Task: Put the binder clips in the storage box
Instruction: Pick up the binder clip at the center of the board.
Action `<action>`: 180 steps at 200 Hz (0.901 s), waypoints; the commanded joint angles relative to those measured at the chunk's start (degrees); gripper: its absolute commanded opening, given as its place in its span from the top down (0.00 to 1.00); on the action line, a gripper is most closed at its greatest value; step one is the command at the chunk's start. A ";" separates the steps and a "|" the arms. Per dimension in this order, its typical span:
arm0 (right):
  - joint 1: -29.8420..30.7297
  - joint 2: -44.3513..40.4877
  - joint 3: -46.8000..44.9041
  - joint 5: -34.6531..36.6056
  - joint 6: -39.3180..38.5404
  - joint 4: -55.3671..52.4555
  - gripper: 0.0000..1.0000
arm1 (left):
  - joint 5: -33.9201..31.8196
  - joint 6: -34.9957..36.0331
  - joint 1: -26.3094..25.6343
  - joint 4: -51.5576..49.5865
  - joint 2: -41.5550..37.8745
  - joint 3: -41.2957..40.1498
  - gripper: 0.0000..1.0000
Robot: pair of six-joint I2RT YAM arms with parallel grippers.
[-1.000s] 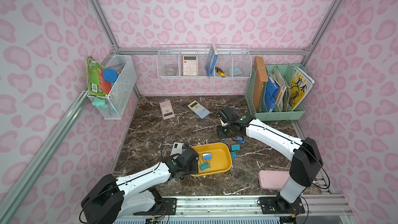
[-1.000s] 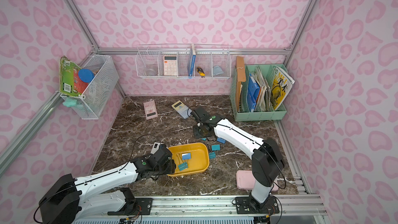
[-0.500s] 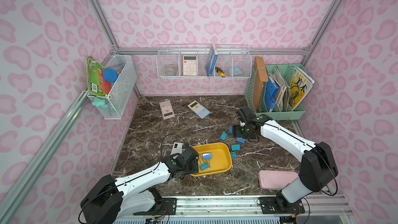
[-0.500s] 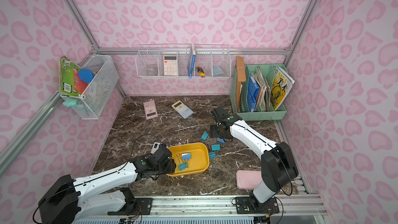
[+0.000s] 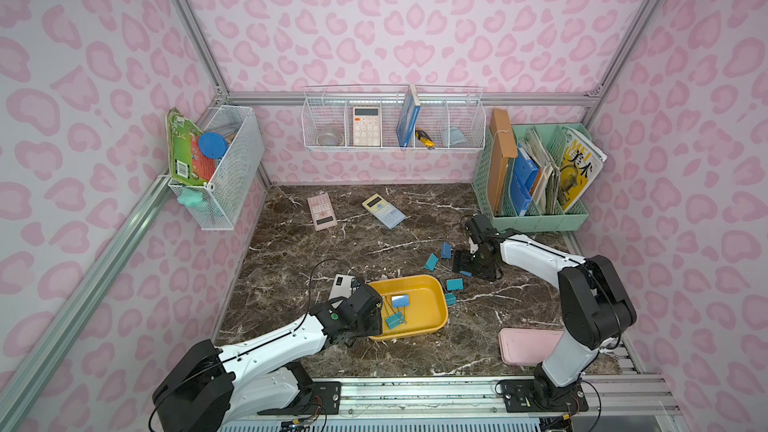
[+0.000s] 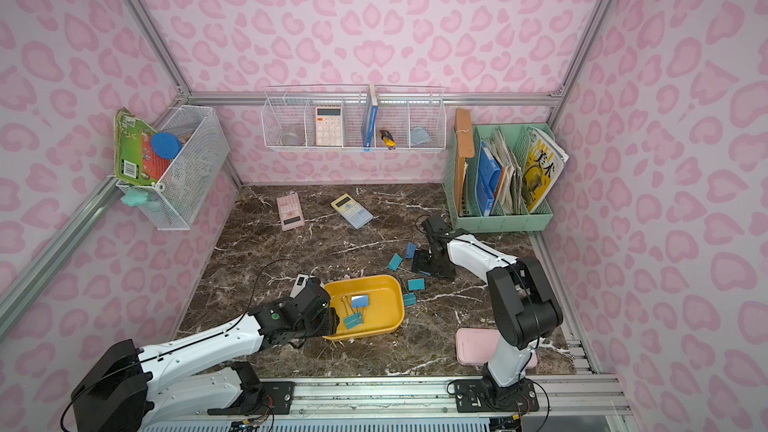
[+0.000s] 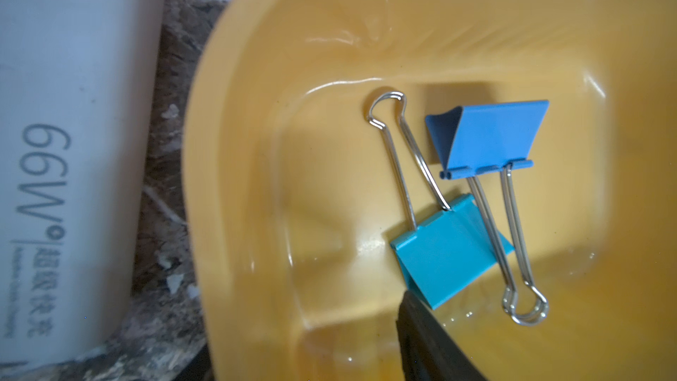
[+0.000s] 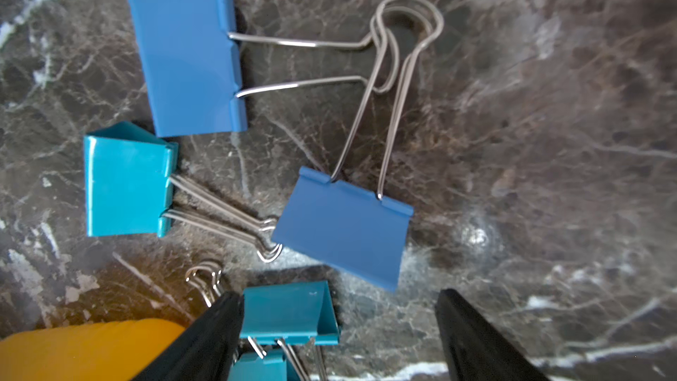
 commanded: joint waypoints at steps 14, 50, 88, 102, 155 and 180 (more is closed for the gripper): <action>-0.34 1.38 0.30 -1.24 1.14 2.26 0.13 | -0.13 0.53 0.05 -0.39 -1.17 -0.21 0.38; -0.11 4.16 2.50 -0.77 1.28 1.57 0.14 | -0.15 0.57 0.05 -0.48 -0.86 -0.12 0.38; -0.38 5.41 2.33 0.18 1.32 1.82 0.21 | -0.32 0.46 0.05 -0.53 -1.47 -0.48 0.38; -0.44 5.70 2.36 1.55 1.22 1.62 0.23 | -0.41 0.42 0.05 -0.66 -1.62 -0.47 0.38; -1.26 7.43 3.14 2.44 0.33 1.08 0.28 | -0.81 0.57 0.05 -1.09 -2.09 -0.83 0.38; -1.33 8.40 3.87 3.52 -0.39 0.34 0.29 | -0.85 0.51 0.05 -1.01 -2.26 -1.09 0.38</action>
